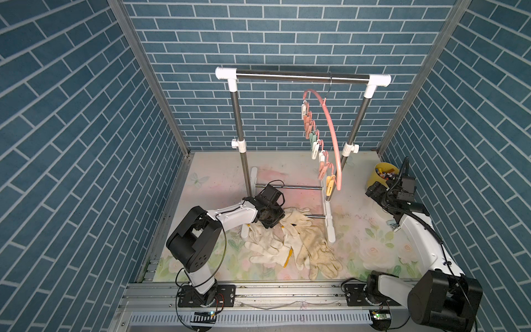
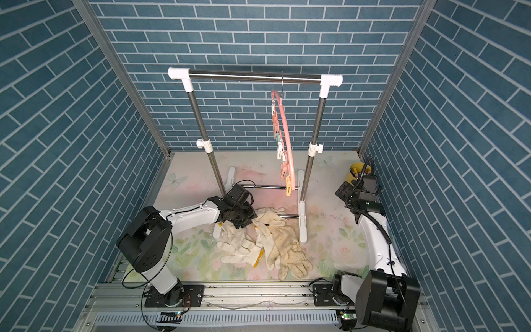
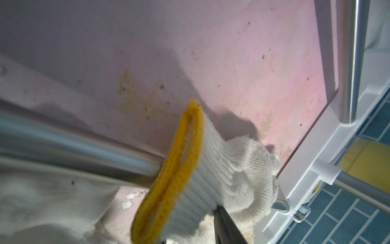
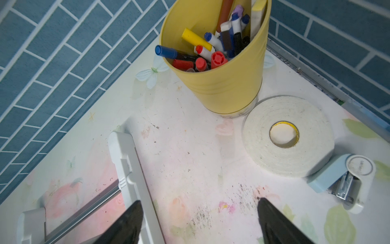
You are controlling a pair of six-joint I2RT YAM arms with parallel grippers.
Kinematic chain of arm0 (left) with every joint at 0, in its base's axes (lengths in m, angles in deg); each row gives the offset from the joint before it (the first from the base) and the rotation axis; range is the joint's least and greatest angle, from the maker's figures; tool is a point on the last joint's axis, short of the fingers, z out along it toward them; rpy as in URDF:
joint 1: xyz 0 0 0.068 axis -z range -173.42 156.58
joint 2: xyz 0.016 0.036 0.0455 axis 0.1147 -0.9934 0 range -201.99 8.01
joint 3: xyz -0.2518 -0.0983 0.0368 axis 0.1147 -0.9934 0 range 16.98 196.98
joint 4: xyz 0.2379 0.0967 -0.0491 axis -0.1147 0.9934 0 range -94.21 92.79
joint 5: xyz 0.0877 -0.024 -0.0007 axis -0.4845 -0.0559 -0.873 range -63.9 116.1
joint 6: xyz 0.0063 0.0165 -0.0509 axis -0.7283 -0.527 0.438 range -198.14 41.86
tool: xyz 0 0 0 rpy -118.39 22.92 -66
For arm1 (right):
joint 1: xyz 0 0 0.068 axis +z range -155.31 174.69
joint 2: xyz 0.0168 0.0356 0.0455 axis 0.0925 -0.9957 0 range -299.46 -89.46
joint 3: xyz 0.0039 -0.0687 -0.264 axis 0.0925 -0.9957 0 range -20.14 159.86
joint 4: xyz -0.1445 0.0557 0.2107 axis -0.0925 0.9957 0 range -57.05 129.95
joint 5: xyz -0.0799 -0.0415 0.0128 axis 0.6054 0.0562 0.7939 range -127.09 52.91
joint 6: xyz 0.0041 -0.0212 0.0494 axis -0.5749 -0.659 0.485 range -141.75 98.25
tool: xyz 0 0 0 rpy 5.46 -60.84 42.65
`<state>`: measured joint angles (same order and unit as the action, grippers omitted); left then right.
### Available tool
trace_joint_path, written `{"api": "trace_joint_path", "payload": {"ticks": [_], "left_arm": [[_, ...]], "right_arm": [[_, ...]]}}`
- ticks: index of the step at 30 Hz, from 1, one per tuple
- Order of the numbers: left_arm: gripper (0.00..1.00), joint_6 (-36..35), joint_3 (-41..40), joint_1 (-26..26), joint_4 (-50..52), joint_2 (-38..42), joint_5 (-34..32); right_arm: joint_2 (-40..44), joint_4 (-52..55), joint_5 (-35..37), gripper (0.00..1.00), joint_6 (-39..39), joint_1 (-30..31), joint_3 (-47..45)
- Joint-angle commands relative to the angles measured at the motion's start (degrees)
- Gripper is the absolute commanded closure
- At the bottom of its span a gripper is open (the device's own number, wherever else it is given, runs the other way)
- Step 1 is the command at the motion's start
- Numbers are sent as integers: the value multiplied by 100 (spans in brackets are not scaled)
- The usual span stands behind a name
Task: Clip the gloves onto a hanger to dry
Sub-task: Pick up the glove from the center of the board.
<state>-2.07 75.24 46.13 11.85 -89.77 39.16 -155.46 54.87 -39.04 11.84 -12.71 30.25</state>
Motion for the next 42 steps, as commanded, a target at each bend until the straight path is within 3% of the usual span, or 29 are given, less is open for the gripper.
{"api": "trace_joint_path", "payload": {"ticks": [1, 8, 12, 17, 23, 27, 30, 35, 37, 39, 42], "left_arm": [[70, -62, 167, 35, 200, 90, -165], [90, -216, 310, 53, 465, 297, -386], [98, -732, 806, 124, 794, 257, -621], [100, -2352, 1946, 483, 1495, 17, -1291], [100, -5464, 2778, 1267, 1758, -82, -2028], [100, -7493, 2007, 1725, 1157, 566, -2182], [100, -8488, 1010, 1750, 371, 1466, -1764], [100, -9436, -194, 1742, -882, 2719, -1531], [100, -9663, -394, 1740, -1116, 2956, -1425], [100, -9778, -439, 1686, -1176, 3058, -1270], [100, -10042, -387, 1589, -1131, 3041, -881]], "right_arm": [[46, 78, 113, 15, -12, 29, -29], [14, 62, 81, 15, 17, 29, -30], [42, 156, 60, 15, 30, 28, 55], [80, 407, -272, 14, 169, 19, 275], [494, 697, -1419, 14, 307, 19, 170], [984, 969, -2152, 16, 236, 28, -158], [1511, 1109, -2660, 16, 25, 41, -486], [2010, 667, -4044, 31, -133, 178, -1110], [2073, 383, -4372, 32, -132, 409, -1307], [2220, -63, -4512, 33, -201, 794, -1557], [2616, -789, -4106, 33, -577, 1594, -1927]]}}
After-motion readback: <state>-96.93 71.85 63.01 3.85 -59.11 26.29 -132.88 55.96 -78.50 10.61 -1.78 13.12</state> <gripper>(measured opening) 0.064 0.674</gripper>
